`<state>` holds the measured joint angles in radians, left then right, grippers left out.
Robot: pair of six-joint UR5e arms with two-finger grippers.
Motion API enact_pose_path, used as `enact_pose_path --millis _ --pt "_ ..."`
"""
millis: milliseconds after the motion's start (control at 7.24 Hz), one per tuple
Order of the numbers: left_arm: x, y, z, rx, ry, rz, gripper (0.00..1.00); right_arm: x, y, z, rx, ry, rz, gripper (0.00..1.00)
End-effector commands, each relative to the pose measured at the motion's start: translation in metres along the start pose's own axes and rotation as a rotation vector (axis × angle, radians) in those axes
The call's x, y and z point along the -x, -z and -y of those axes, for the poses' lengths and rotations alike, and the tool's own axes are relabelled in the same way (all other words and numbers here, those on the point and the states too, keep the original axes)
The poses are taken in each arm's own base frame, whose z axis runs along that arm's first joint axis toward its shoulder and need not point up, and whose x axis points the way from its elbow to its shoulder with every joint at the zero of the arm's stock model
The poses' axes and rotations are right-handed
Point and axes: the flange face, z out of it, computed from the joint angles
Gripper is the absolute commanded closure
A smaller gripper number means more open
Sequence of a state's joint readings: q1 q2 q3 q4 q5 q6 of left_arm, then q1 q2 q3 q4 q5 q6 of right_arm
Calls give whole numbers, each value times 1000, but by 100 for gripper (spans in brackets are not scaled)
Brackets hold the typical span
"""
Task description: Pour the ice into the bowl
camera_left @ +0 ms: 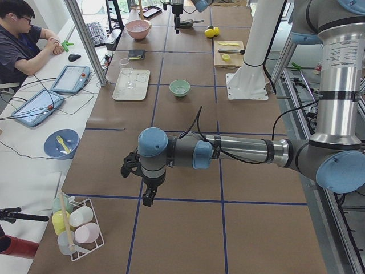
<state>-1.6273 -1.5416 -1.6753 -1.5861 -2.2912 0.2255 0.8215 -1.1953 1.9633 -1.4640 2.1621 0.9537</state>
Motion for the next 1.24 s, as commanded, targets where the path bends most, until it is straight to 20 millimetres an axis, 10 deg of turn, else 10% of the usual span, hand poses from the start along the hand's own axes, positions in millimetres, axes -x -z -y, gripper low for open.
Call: enact_pose_path --millis 0,415,829,1105 --pt "0 -1 0 1 -1 -1 0 129 -53 3 -19 -84 -57 0" --pt "0 0 0 -1 -2 0 0 210 -130 1 -36 -158 -129 0" --pt "0 -1 0 0 -3 -1 0 225 -190 1 -44 -161 -139 2" --pt "0 -1 0 0 -3 -1 0 228 -203 -11 -45 -157 -158 29"
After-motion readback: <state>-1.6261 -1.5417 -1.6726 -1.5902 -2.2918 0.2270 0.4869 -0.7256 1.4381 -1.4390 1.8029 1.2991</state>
